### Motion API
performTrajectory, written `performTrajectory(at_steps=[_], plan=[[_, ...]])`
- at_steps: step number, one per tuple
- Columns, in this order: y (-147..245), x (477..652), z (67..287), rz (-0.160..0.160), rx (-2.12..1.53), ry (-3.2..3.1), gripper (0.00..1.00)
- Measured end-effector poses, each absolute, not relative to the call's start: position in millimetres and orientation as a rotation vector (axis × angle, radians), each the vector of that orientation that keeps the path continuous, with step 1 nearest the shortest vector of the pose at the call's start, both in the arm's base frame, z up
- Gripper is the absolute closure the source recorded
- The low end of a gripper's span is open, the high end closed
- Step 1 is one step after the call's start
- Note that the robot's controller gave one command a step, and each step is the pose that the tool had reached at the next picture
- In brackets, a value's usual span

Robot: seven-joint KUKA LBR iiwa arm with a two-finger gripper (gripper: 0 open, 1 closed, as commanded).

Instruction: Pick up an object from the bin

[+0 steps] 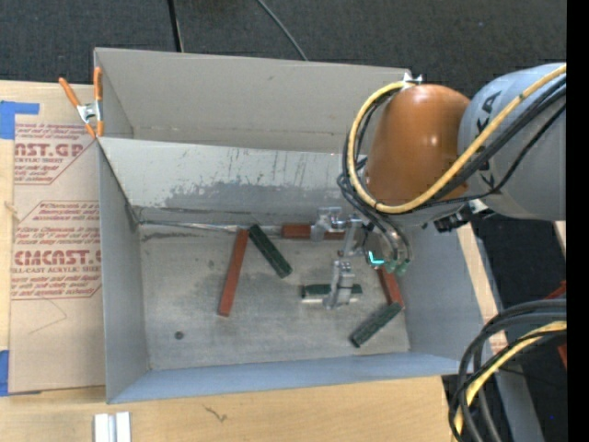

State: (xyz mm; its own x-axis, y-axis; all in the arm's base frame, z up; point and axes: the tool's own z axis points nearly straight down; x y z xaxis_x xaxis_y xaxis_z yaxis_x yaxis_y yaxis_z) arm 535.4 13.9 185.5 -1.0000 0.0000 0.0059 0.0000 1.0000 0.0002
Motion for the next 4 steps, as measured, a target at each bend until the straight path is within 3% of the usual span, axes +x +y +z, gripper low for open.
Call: performTrajectory(at_steps=[1, 2, 3, 4], plan=[[14, 537.2, 189, -0.001, 0.000, -3.143, 0.00], [-8, 553.8, 146, 0.000, 0.111, -3.148, 0.00], [12, 512.2, 69, -0.001, -0.260, -3.129, 1.00], [12, 512.2, 69, -0.001, -0.260, -3.129, 0.00]])
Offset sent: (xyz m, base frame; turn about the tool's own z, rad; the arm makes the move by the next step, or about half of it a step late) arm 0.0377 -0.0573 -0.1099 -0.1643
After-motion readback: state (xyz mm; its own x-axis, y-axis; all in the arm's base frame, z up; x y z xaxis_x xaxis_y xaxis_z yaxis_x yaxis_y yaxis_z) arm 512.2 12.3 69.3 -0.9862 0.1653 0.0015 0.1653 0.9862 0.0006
